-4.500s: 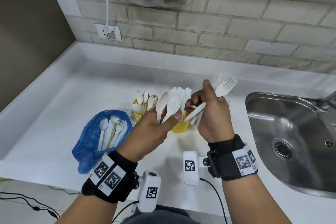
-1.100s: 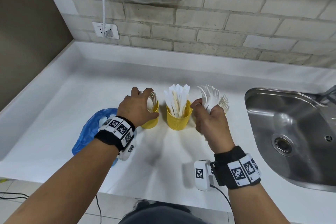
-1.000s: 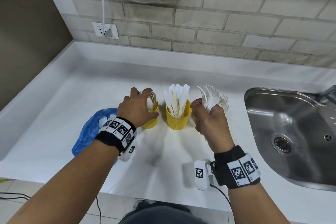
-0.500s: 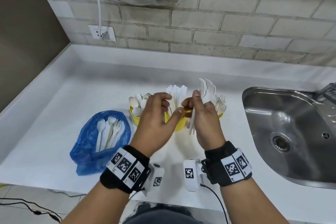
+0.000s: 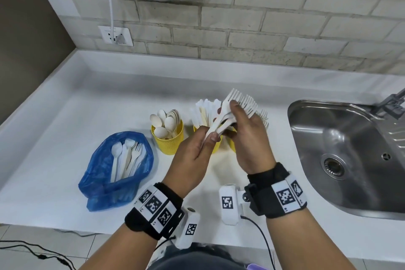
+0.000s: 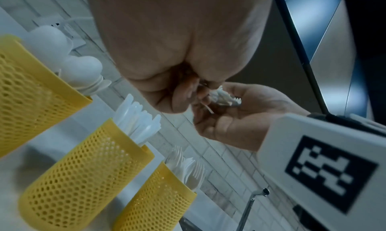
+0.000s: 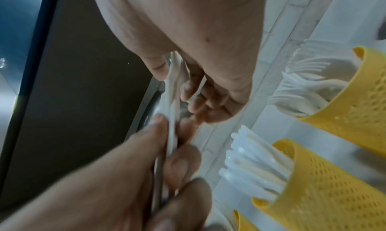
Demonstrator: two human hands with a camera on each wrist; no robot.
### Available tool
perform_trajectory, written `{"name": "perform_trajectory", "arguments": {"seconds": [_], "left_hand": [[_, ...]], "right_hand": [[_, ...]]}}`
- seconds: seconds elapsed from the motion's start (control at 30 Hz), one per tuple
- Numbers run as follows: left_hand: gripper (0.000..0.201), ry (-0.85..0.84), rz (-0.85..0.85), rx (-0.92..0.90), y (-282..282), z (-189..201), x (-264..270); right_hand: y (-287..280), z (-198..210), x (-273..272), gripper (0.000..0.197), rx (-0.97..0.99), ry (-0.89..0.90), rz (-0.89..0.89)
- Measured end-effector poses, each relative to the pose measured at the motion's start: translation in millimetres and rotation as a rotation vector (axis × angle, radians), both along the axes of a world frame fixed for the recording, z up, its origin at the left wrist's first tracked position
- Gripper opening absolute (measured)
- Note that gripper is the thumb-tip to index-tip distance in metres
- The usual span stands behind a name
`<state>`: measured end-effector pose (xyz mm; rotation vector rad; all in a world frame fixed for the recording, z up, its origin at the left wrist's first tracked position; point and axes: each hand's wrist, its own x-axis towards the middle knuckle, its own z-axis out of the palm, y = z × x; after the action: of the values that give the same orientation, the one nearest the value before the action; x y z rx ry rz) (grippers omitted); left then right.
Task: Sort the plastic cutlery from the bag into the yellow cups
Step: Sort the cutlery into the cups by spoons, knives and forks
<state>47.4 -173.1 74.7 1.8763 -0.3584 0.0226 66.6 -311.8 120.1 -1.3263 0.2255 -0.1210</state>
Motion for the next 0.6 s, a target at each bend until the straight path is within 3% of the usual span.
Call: {"name": "perform_trajectory", "arguments": {"seconds": [0.1, 0.23, 0.3, 0.43, 0.6], "left_hand": [[0.022, 0.049, -0.016, -0.019, -1, 0, 2], [0.022, 0.102, -0.041, -0.101, -11, 8, 0], [0.028, 0.074, -0.047, -0.079, -16, 14, -2], [0.037, 0.1, -0.124, -0.046, -18, 17, -1], [0.032, 0.242, -0.241, -0.066, -23, 18, 0]], "right_hand": [[-18, 4, 3, 0.017, -0.048, -0.072, -0.062], [-30, -2, 5, 0.017, -0.304, -0.187, -0.1], [-37, -3, 4, 0.018, -0.316, -0.187, -0.098], [-59, 3, 1, 0.016, -0.195, -0.135, -0.001], [-88, 8, -3, 0.022, -0.479, -0.132, 0.16]]}}
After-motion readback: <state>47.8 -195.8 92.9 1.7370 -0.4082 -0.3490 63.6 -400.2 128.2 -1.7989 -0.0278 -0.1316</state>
